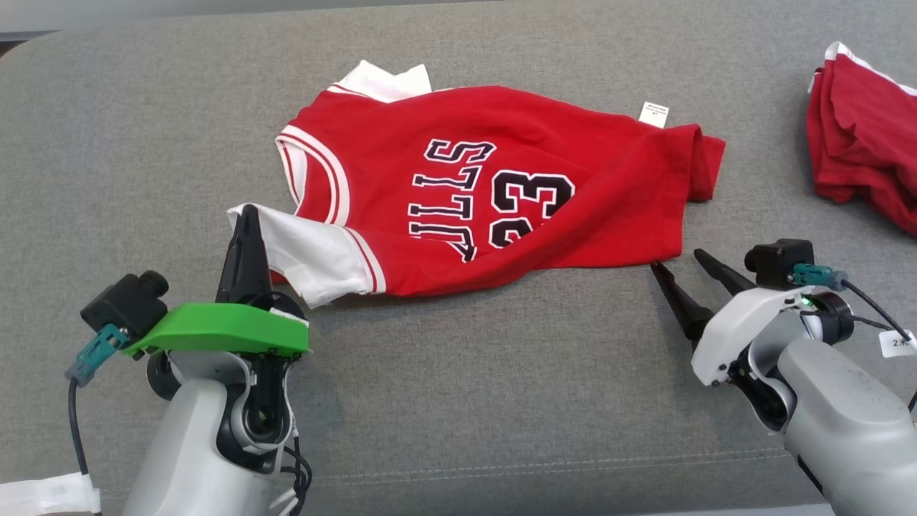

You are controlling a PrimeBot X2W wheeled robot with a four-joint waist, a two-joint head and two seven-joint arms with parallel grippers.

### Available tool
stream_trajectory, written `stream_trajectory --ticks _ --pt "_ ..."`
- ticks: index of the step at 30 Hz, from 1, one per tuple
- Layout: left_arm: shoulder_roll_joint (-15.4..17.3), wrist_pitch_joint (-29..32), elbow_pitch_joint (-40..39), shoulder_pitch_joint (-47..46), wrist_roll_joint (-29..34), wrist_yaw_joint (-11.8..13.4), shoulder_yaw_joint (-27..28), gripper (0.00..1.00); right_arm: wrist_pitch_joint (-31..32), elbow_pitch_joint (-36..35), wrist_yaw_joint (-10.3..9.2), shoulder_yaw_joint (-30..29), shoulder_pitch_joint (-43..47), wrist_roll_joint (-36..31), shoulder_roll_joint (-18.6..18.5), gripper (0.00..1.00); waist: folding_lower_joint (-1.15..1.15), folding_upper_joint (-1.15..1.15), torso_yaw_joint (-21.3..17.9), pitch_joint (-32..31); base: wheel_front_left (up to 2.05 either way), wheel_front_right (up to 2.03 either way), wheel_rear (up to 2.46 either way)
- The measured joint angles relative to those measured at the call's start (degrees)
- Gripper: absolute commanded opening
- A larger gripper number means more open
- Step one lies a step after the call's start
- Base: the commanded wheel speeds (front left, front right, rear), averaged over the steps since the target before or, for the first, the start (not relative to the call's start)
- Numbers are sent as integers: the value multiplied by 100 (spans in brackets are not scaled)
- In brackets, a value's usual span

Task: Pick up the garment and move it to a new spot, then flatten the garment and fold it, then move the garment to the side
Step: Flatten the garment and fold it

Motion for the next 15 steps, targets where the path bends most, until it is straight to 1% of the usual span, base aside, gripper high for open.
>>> stream_trajectory --ticks 6,7,9,10,11,12,14,15 --pt "-1 0 -32 0 29 0 45 0 -23 196 0 25 -231 -11 11 100 0 0 107 132 0 0 0" --pt "0 0 -35 0 33 0 58 0 -23 238 0 49 -243 -19 18 91 0 0 123 149 0 0 0" --pt "-1 0 -37 0 63 0 110 0 -23 309 0 104 -263 -41 54 68 0 0 147 177 0 0 0" --pt "0 0 -40 0 67 0 127 0 -23 327 0 119 -277 -42 70 48 0 0 155 185 0 0 0" --pt "-1 0 -42 0 67 0 136 0 -29 339 0 131 -302 -42 82 42 0 0 160 191 0 0 0" --pt "-1 0 -45 0 68 0 145 0 -29 349 1 141 -328 -42 93 39 0 0 163 195 0 0 0" --pt "-1 0 -54 0 69 0 172 0 -31 359 1 185 -361 -59 111 31 0 0 162 199 0 0 0" --pt "-1 0 -60 0 70 0 189 0 -32 368 1 203 -371 -88 121 24 0 0 160 200 0 0 0"
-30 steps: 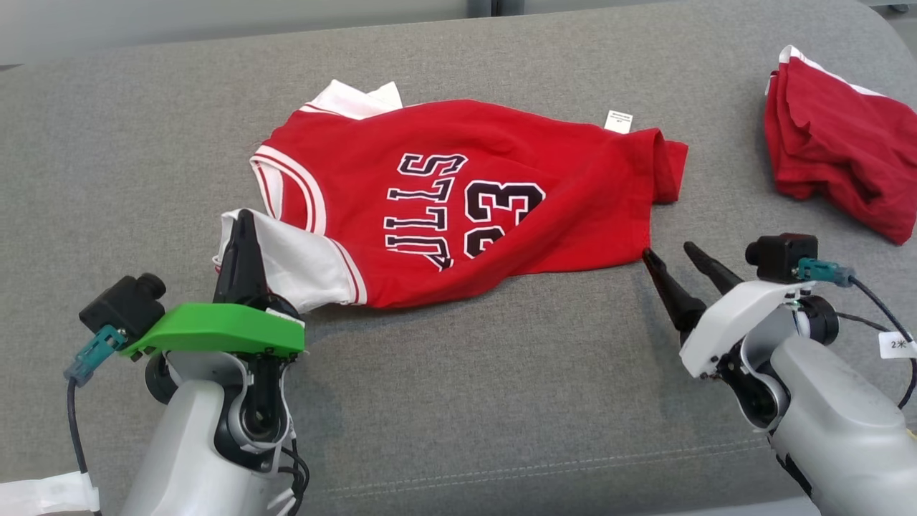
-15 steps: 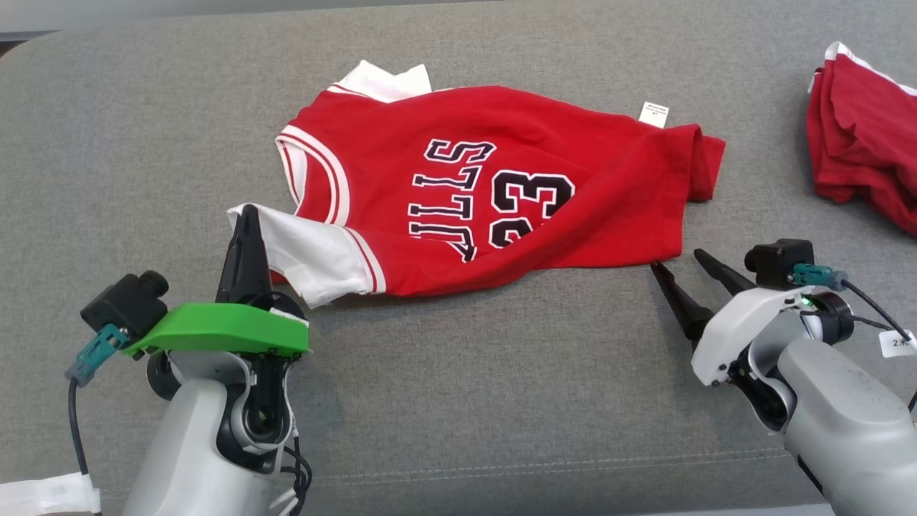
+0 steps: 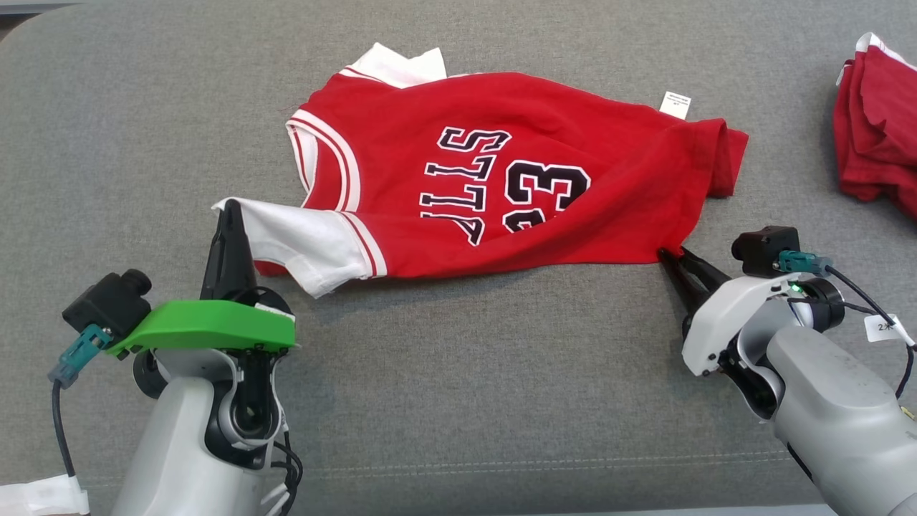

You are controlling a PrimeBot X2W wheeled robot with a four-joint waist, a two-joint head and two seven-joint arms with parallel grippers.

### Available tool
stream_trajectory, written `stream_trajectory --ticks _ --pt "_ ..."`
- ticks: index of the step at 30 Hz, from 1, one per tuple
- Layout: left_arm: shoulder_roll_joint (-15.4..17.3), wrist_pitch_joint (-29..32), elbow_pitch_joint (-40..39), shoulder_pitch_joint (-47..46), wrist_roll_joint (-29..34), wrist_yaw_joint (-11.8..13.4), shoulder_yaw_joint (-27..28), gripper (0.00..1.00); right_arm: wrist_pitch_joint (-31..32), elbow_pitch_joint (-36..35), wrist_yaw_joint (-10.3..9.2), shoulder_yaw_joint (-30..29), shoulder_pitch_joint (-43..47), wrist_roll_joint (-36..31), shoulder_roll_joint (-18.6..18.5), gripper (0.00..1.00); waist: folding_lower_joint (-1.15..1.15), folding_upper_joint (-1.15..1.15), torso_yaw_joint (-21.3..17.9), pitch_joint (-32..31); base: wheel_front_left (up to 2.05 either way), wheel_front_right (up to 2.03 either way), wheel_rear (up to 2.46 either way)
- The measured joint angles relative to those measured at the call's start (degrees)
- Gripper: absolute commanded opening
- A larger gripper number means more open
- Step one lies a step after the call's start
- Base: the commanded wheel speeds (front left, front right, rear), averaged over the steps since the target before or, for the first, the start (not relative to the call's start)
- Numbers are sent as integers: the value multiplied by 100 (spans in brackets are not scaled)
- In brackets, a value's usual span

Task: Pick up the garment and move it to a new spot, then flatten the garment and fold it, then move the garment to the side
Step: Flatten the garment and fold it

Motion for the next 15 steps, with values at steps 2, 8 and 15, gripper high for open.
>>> stream_trajectory --ticks 2,8,15 --pt "0 0 -3 1 15 0 41 0 -11 19 0 30 -18 -8 20 0 0 0 -12 -1 0 0 0" --pt "-1 0 -14 7 65 0 80 0 -108 -62 1 -172 -65 147 93 0 0 0 -97 -25 0 0 0" --pt "-2 0 -54 272 370 -16 256 0 -224 -903 1 -645 -15 846 219 0 0 0 -209 -145 0 0 0"
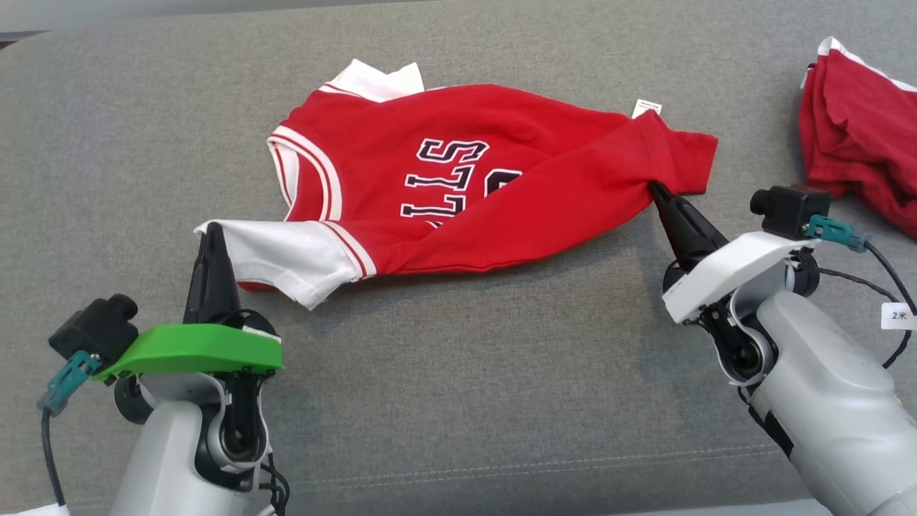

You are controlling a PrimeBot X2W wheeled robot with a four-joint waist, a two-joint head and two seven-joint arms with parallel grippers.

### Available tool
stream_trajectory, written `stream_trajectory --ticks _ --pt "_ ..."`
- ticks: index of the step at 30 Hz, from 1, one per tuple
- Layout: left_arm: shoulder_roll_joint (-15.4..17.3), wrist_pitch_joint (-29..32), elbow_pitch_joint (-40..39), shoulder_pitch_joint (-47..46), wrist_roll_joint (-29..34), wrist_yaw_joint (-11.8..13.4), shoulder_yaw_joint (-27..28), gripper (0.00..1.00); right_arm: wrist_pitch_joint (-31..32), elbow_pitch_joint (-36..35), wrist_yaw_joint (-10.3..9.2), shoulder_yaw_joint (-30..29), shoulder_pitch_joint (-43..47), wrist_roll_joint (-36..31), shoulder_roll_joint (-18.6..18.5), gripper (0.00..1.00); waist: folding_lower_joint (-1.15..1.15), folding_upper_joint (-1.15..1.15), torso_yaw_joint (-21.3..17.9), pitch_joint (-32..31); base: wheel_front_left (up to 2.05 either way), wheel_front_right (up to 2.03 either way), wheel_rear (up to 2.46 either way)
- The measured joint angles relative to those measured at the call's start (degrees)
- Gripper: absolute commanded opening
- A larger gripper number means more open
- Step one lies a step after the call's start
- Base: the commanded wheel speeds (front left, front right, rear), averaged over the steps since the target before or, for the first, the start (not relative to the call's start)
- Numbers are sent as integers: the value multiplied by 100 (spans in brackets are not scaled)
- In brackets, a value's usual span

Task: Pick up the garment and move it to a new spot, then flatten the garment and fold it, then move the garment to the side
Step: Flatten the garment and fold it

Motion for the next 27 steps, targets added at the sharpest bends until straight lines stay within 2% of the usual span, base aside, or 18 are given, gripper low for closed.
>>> stream_trajectory --ticks 4,11,17,22,23,27 --pt "1 0 -307 155 43 -138 188 0 -2 -671 -1 -298 252 352 26 0 0 0 -102 -115 0 0 0" --pt "2 -2 -987 202 93 -438 391 0 -10 -2047 -1 -1295 467 667 -138 0 0 0 -306 -395 0 0 0" --pt "3 -10 -1749 274 286 -553 721 0 -9 -2893 -1 -1390 1110 890 -198 0 0 0 -463 -695 0 0 0" --pt "9 -30 -2410 650 454 -594 625 0 -10 -3589 -1 -1393 1759 1105 -485 0 0 0 -588 -893 0 0 0" --pt "4 -26 -2765 862 668 -613 592 0 -10 -3913 -1 -1526 2113 1289 -544 0 0 0 -623 -938 0 0 0" --pt "40 -31 -3474 1137 887 -560 652 0 -10 -4598 -1 -1872 2645 1569 -609 0 0 0 -646 -911 0 0 0"
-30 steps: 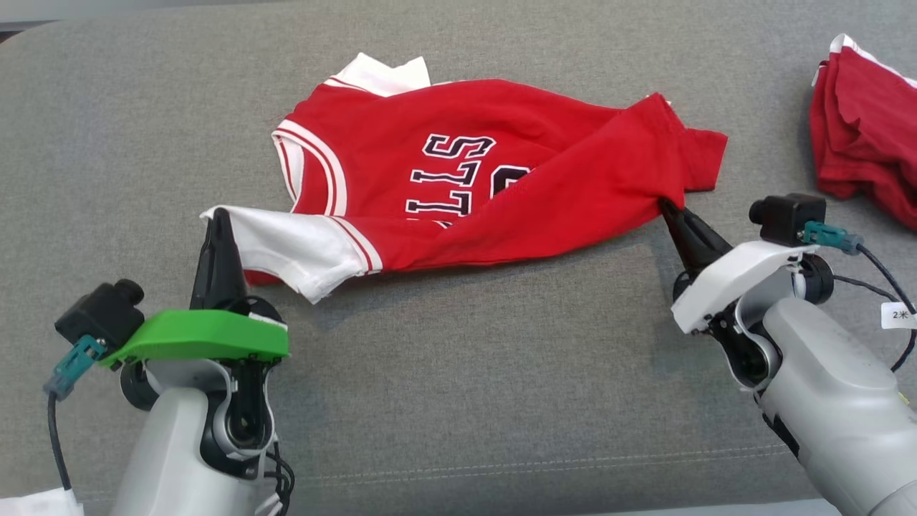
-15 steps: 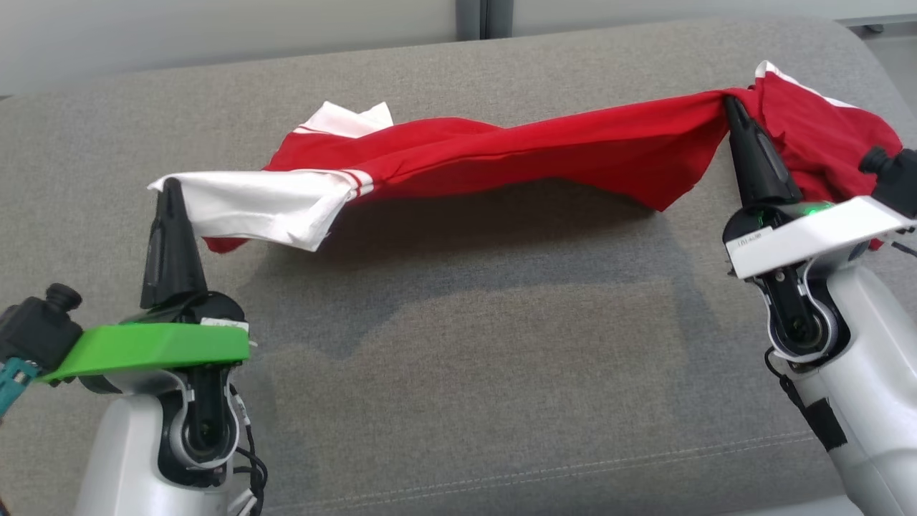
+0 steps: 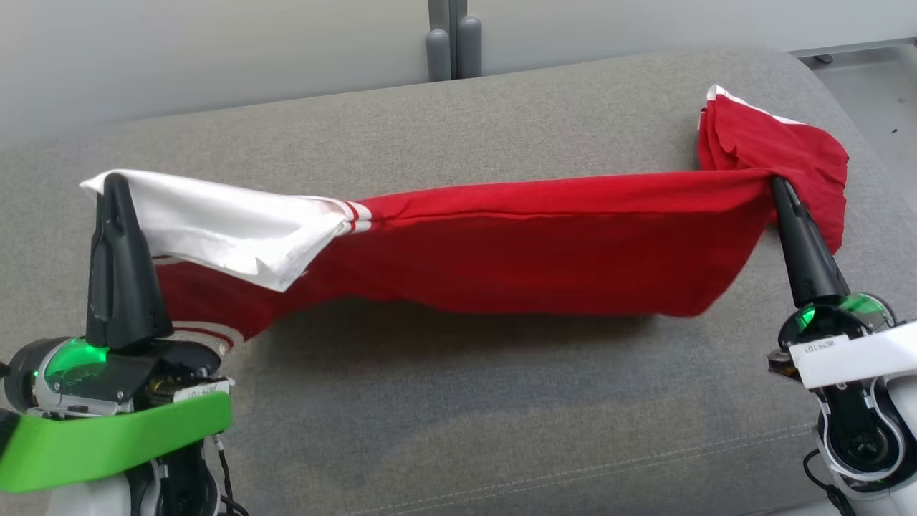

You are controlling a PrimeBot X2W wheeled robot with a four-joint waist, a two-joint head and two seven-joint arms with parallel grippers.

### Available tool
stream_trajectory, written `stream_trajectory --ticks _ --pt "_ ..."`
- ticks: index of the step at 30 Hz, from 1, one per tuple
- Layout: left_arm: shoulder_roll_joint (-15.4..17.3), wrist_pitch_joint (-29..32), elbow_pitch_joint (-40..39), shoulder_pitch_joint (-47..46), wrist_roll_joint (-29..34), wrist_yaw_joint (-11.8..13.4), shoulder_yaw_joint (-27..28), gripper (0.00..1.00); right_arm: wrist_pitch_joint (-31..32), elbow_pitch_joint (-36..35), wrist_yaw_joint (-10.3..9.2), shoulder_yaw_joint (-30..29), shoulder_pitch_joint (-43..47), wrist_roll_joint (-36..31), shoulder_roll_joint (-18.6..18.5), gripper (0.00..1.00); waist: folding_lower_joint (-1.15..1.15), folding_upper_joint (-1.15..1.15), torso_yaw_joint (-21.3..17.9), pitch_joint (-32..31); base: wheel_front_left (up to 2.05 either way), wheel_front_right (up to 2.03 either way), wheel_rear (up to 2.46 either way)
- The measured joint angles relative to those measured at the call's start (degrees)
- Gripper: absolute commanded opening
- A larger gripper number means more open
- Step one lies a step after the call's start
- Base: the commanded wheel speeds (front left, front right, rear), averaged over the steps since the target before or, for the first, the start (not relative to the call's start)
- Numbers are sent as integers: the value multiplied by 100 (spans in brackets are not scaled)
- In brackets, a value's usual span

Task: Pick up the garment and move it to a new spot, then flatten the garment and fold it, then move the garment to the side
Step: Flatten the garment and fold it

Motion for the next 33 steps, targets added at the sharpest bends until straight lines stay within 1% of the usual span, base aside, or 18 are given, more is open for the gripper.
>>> stream_trajectory --ticks 2,5,7,9,10,11,13,15,16,17,18,20,22,23,25,27,30,33 --pt "32 -1 -172 31 58 -3 -131 0 -1 -179 0 3 142 132 -53 0 0 0 15 29 0 0 0" --pt "82 141 -89 125 64 -15 -519 0 70 -35 -3 88 384 63 -279 0 0 0 58 76 0 0 0" --pt "81 337 126 216 8 -59 -730 0 292 159 -45 229 396 68 -316 0 0 0 78 125 0 0 0" --pt "85 480 532 219 -62 -100 -872 0 549 539 -71 399 254 77 -305 0 0 0 94 184 0 0 0" --pt "93 541 771 192 -64 -127 -931 0 701 776 -155 480 105 53 -319 0 0 0 102 210 0 0 0" --pt "130 797 1381 -38 -101 -157 -1056 0 1006 1299 -293 564 -380 44 -332 0 0 0 120 256 0 0 0" --pt "145 1040 2083 -554 -99 -116 -1070 0 1288 1839 -494 637 -1113 -167 -343 0 0 0 151 280 0 0 0" --pt "288 1169 2698 -1335 201 -41 -1013 0 1406 2247 -702 633 -2030 -570 -353 0 0 0 182 275 0 0 0" --pt "288 1169 2698 -1335 201 -41 -1013 0 1406 2247 -702 633 -2030 -570 -353 0 0 0 182 275 0 0 0" --pt "280 1223 2904 -1801 247 73 -876 0 1394 2352 -798 597 -2531 -823 -354 0 0 0 195 259 0 0 0" --pt "231 1094 2966 -2306 282 200 -660 0 1279 2380 -891 454 -3045 -1043 -312 0 0 0 209 240 0 0 0" --pt "76 804 2874 -3429 285 326 -270 0 856 2319 -1025 35 -4065 -1100 -55 0 0 0 234 188 0 0 0" --pt "-42 587 2776 -4353 52 371 -26 0 543 2272 -1061 -154 -4758 -1110 107 0 0 0 261 128 0 0 0" --pt "-51 500 2794 -4607 0 371 24 0 469 2316 -1058 -145 -4913 -1134 118 0 0 0 274 96 0 0 0" --pt "-51 464 2922 -4700 -40 364 -10 0 501 2546 -1009 -13 -4886 -1133 131 0 0 0 305 35 0 0 0" --pt "-60 538 3112 -4521 -136 361 -122 0 695 2849 -956 267 -4648 -1089 170 0 0 0 347 8 0 0 0" --pt "-56 580 3399 -3951 -237 298 -261 0 979 3343 -910 599 -4106 -1006 287 0 0 0 374 53 0 0 0" --pt "-58 724 3821 -3136 -283 246 -543 0 1267 3843 -872 829 -3475 -860 324 0 0 0 379 158 0 0 0"
